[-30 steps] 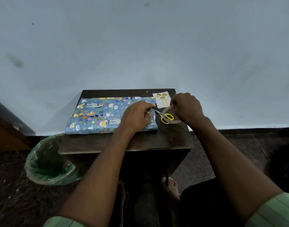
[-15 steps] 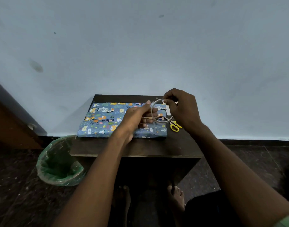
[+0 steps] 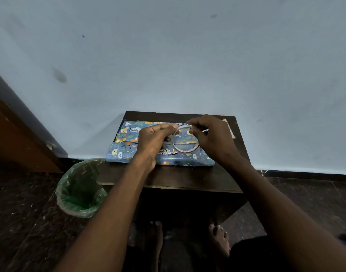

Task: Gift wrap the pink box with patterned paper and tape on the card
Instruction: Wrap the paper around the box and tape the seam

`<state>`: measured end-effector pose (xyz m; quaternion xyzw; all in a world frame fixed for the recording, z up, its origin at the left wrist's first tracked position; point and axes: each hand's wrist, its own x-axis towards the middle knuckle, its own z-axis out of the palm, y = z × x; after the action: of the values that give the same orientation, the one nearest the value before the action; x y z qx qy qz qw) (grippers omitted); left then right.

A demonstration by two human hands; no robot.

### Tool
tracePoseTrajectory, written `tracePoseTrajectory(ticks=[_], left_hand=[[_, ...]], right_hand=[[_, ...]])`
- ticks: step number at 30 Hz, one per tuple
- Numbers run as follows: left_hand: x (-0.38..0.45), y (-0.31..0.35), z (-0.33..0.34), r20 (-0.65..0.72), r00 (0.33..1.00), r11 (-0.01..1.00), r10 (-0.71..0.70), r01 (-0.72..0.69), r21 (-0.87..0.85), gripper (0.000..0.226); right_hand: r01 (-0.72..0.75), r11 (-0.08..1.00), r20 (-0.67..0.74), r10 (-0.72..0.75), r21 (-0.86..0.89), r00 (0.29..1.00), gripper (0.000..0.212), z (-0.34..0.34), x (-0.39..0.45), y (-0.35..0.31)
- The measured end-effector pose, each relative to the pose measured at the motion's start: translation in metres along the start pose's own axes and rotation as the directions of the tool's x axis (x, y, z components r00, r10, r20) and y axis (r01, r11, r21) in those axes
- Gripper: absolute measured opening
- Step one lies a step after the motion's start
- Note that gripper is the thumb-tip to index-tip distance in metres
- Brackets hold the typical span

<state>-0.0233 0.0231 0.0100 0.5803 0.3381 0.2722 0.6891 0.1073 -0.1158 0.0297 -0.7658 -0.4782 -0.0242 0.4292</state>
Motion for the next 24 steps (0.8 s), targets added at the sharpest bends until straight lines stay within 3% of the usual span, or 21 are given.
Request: tracePoseTrajectory(ticks=[4, 7, 14, 17, 21, 24], left_hand=[[0.0014, 0.002, 0.0023, 0.025, 0.994, 0.994, 0.105, -0.105, 0.006, 0.014], [0.0, 0.0033, 0.0011, 0.067, 0.988, 0.99, 0.14, -0.141, 0.011, 0.015], [-0.0022, 0.0026, 0.0046, 0.136, 0.986, 0.993, 0.095, -0.085, -0.08, 0.01], [-0.0034, 0.0031, 0.0063, 0.127, 0.989, 0.992, 0.08, -0.066, -0.107, 0.013], [-0.002, 0.0015, 0.0049, 0.123, 0.99, 0.995, 0.064, -0.054, -0.083, 0.01], [-0.0008, 0.0001, 0.0031, 0.186, 0.982, 0.998, 0.045, -0.036, -0.051, 0.01]], right_hand=[[0.058, 0.985, 0.075, -0.046, -0.165, 0.996, 0.006, 0.0049, -0.0015, 0.0004], [0.03, 0.985, 0.078, -0.017, -0.17, 0.997, 0.017, 0.0078, -0.0029, 0.0006], [-0.127, 0.988, 0.283, 0.148, -0.092, 0.948, 0.032, 0.0098, -0.0059, 0.0005], [-0.15, 0.984, 0.287, 0.173, -0.099, 0.942, 0.035, 0.0098, -0.0038, 0.0011], [-0.173, 0.975, 0.263, 0.204, -0.137, 0.943, 0.055, 0.01, -0.0029, 0.0039], [-0.201, 0.971, 0.273, 0.23, -0.13, 0.934, 0.043, 0.0106, -0.0035, 0.0074]])
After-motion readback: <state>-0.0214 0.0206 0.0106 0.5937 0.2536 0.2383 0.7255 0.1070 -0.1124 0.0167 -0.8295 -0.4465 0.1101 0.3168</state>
